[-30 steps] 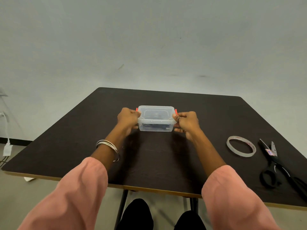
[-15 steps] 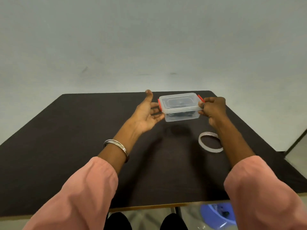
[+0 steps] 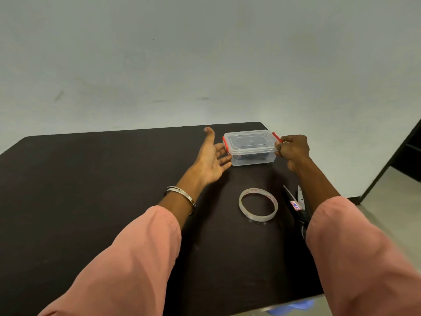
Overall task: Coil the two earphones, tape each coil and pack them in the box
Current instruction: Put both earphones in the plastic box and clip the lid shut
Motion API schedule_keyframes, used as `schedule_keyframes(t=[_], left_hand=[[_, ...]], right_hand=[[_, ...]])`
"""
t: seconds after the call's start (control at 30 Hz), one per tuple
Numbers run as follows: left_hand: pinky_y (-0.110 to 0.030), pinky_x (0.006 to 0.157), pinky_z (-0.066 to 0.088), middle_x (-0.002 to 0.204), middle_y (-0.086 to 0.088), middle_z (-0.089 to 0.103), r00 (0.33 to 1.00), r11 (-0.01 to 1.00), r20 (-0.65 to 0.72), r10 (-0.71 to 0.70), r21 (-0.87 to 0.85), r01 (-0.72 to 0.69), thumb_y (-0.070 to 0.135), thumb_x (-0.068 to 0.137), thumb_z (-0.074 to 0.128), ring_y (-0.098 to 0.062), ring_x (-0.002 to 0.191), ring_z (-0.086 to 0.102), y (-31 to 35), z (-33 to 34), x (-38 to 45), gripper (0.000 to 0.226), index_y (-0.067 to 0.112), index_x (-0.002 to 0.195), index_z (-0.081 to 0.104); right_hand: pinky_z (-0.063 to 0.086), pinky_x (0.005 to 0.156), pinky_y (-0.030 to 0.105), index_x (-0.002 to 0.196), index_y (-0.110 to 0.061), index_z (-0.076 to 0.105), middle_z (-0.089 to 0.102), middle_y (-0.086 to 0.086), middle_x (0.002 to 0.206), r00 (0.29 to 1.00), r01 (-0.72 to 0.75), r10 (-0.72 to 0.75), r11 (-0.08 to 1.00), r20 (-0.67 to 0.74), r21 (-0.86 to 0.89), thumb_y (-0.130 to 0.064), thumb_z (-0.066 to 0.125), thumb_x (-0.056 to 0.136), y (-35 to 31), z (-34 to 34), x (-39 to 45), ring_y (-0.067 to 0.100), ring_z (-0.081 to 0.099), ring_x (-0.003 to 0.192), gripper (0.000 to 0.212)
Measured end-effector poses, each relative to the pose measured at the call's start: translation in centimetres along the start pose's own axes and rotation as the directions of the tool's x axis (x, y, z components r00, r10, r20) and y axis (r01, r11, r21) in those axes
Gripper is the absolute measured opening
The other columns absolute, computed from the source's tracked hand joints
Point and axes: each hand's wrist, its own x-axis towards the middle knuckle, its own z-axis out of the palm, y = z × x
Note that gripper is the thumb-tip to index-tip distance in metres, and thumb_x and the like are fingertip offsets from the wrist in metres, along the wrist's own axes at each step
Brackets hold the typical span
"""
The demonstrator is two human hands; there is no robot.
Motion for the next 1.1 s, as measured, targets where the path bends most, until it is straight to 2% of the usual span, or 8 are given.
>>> schedule_keyframes(t=[0.27,0.37,0.47,0.53,0.6,0.7,0.9,1.1], left_hand=[[-0.046,0.110,0.036,0.151,-0.007,0.036,0.977,0.889,-0.056,0.206,0.428,-0.163,0.059,0.094,0.035,-0.030,0.134,0.041,-1.5,0.3,-1.6,0.066,0.019,0.146,0.033],[-0.041,0.108,0.039,0.143,-0.004,0.048,0.962,0.659,0.105,0.251,0.710,-0.250,0.049,0.090,0.054,-0.023,0.130,0.046,-2.5,-0.2,-3.1,0.066,0.018,0.146,0.036],[-0.040,0.110,0.038,0.147,-0.008,0.040,0.958,0.365,0.277,0.080,0.886,-0.286,0.053,0.079,0.067,-0.025,0.133,0.042,-4.5,-0.1,-4.9,0.090,0.020,0.151,0.023],[-0.044,0.113,0.031,0.152,-0.011,0.030,0.950,0.156,0.313,0.017,0.937,-0.312,0.064,0.070,0.069,-0.029,0.140,0.030,-6.0,0.5,-5.9,0.109,0.022,0.153,0.012],[-0.048,0.115,0.025,0.154,-0.013,0.023,0.958,0.048,0.286,0.028,0.957,-0.287,0.067,0.067,0.069,-0.033,0.143,0.020,-7.5,1.5,-6.9,0.117,0.023,0.153,0.003],[-0.048,0.114,0.026,0.152,-0.015,0.023,0.971,0.034,0.200,0.133,0.978,-0.206,0.065,0.067,0.071,-0.036,0.141,0.020,-9.0,2.9,-7.7,0.120,0.020,0.153,-0.001],[-0.044,0.107,0.034,0.146,-0.018,0.034,0.934,0.003,0.093,0.344,0.995,-0.100,0.047,0.076,0.072,-0.035,0.135,0.033,-10.2,3.8,-8.5,0.105,0.011,0.151,0.008],[-0.040,0.109,0.030,0.140,-0.019,0.041,0.903,0.130,0.088,0.422,0.979,-0.156,0.039,0.077,0.072,-0.037,0.132,0.035,-10.4,3.8,-8.3,0.101,0.008,0.151,0.012]], right_hand=[[0.055,0.090,0.045,0.124,-0.001,0.058,0.060,0.015,0.127,1.000,-0.014,0.016,0.992,0.012,-0.124,-0.022,0.069,0.086,1.0,-2.3,-1.0,0.034,0.060,0.107,0.044],[0.054,0.085,0.045,0.103,0.004,0.067,0.067,0.018,0.106,0.998,0.045,-0.031,0.961,0.052,-0.274,-0.023,0.070,0.086,0.7,-5.2,-2.5,0.032,0.063,0.092,0.032],[0.044,0.065,0.034,0.074,0.001,0.057,0.059,0.019,0.076,0.991,0.063,0.002,0.874,0.132,-0.482,-0.032,0.071,0.084,1.2,-8.3,-5.9,0.033,0.056,0.075,0.037],[0.040,0.061,0.030,0.078,-0.005,0.051,0.056,0.016,0.082,0.984,0.040,0.073,0.795,0.161,-0.605,-0.045,0.071,0.081,2.5,-9.3,-8.5,0.033,0.055,0.080,0.044],[0.048,0.072,0.035,0.089,-0.009,0.054,0.060,0.016,0.095,0.983,0.026,0.108,0.724,0.150,-0.689,-0.058,0.069,0.075,4.3,-9.4,-10.5,0.036,0.059,0.091,0.053],[0.050,0.077,0.040,0.087,-0.013,0.051,0.060,0.012,0.094,0.989,0.046,0.072,0.681,0.128,-0.731,-0.066,0.067,0.071,5.7,-8.7,-12.4,0.035,0.059,0.094,0.058],[0.035,0.059,0.031,0.077,-0.002,0.059,0.056,0.012,0.075,0.992,0.123,-0.080,0.742,0.095,-0.659,-0.037,0.075,0.078,6.2,-7.8,-13.5,0.031,0.055,0.073,0.039],[0.048,0.069,0.038,0.082,0.002,0.072,0.065,0.017,0.075,0.992,0.114,-0.068,0.853,0.109,-0.509,-0.024,0.079,0.074,5.9,-8.3,-12.5,0.034,0.060,0.081,0.028]])
